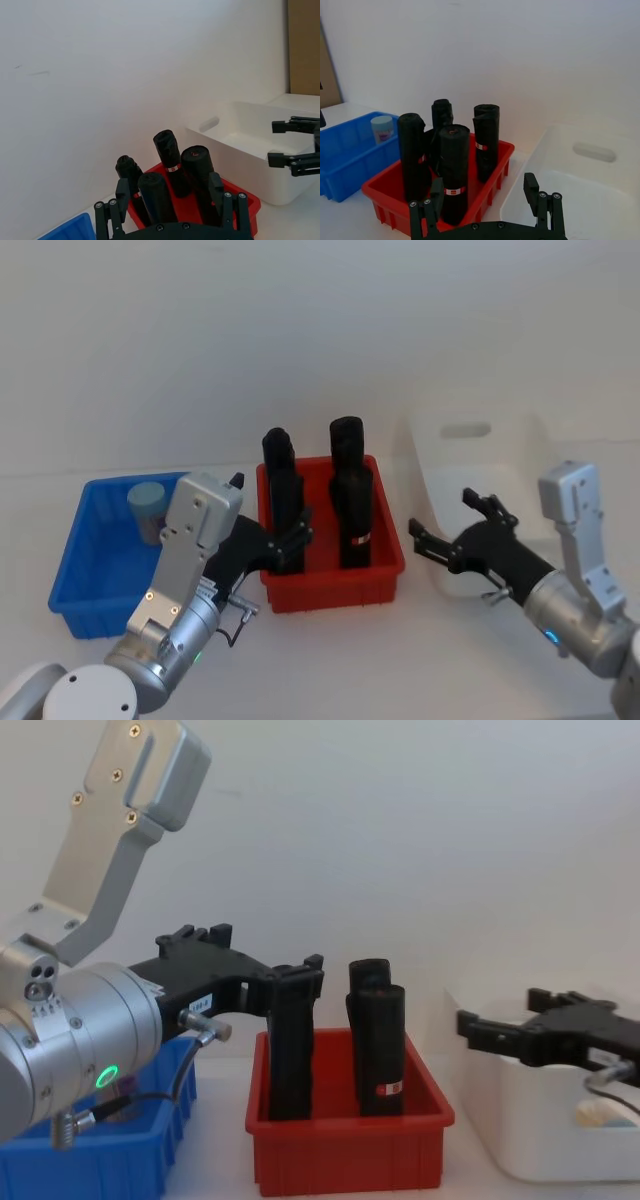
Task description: Pick the cotton swabs from the blue box and place them into the white box.
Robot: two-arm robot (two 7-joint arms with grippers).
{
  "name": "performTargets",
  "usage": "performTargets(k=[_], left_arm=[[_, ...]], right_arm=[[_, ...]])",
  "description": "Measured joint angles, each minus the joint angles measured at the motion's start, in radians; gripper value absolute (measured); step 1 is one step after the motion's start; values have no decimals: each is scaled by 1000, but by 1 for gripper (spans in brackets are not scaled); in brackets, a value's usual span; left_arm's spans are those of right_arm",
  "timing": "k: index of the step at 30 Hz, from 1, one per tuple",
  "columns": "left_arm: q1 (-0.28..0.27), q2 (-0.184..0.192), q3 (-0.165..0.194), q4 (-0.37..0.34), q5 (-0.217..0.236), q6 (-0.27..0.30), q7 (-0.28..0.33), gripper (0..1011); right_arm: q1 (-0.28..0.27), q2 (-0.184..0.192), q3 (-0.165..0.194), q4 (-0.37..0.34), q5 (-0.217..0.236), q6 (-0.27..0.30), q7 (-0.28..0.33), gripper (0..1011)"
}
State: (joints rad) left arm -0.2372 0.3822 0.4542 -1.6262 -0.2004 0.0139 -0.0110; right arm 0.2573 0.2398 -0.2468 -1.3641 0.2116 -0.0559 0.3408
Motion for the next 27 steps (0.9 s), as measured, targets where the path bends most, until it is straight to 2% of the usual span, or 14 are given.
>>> performTargets(k=[6,12,15,21,27], left_arm=[[0,0,0,0,0,0,0,1004],[0,0,0,0,0,0,0,1004],[0,0,0,0,0,0,0,1004],[0,0,0,0,0,0,0,1004],[0,0,0,0,0,0,0,1004]], right_arm=[[108,-46,-18,156,-21,-50,98,1002],[194,-82,-31,287,-33,-92,163,1002],[256,-107,-40,386,-41,-123,203,1002],[347,-145,-54,531,-51,-171,248,1002],[409,-170,-62,643,-58,-210,275,1002]])
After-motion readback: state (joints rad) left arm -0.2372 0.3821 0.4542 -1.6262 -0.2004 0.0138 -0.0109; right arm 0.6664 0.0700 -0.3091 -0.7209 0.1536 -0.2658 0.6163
